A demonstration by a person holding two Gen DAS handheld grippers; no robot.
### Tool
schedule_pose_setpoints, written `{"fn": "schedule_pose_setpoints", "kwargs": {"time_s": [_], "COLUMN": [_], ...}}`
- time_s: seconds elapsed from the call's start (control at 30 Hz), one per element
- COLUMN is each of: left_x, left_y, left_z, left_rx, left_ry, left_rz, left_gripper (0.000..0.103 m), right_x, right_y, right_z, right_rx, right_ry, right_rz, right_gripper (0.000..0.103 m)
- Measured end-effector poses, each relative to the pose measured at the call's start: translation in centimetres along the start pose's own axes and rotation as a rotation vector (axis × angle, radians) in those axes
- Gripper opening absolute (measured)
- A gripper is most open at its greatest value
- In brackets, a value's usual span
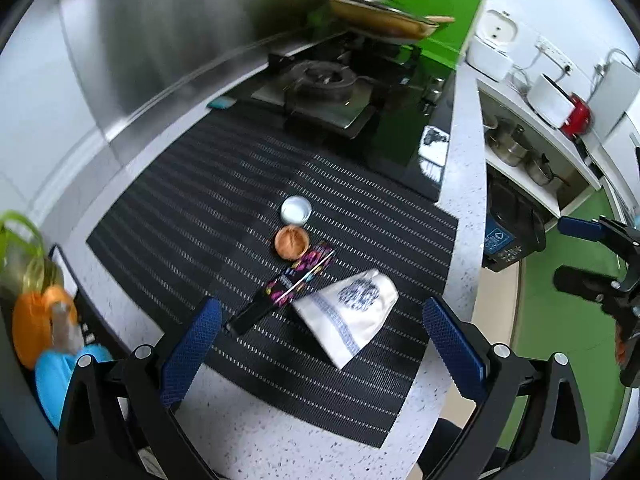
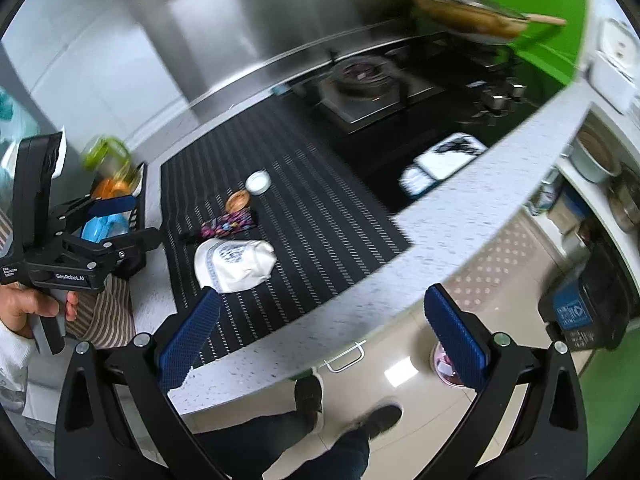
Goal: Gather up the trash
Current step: 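Swing both empty tools back over the counter mat, then grasp the white blue-patterned bag with the left tool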
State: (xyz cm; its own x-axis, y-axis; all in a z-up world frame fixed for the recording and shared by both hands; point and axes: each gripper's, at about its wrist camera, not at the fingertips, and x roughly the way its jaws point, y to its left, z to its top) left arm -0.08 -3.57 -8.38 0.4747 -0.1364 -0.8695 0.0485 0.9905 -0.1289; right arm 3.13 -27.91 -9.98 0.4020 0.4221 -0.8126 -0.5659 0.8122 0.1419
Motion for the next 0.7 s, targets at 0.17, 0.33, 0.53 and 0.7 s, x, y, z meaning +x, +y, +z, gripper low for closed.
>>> {"fn": "schedule_pose_setpoints", "kwargs": {"time_s": [0.17,0.33,0.53,0.7], "left_x": [1.4,3.8,6.0,7.6], "left_y": [0.6,-0.2,-1.5,-2.8], "left_z": [-1.5,-2.3,-1.9,-1.3], "left_rx": [-0.075,-0.173,-0.275,-0.327], "left_ry": [0.038,0.076,0.09,0.1], "left_rz": [0.011,0.021,0.038,0.093], "left_gripper": [0.097,0.097,0.097,0.097], "right_x": [2.9,4.4,5.7,6.2], "right_y": [0.7,-0.3,-2.6,-3.7], "right_z": [0.9,2.1,3.2,4.0], "right_rx": [-0.054,-0.106,-0.154,-0.194], "right_ry": [0.055,0.091,0.13,0.145], "right_rz": [0.041,0.066,0.093,0.119], "right_gripper": [0.1,0.1,0.1,0.1]}}
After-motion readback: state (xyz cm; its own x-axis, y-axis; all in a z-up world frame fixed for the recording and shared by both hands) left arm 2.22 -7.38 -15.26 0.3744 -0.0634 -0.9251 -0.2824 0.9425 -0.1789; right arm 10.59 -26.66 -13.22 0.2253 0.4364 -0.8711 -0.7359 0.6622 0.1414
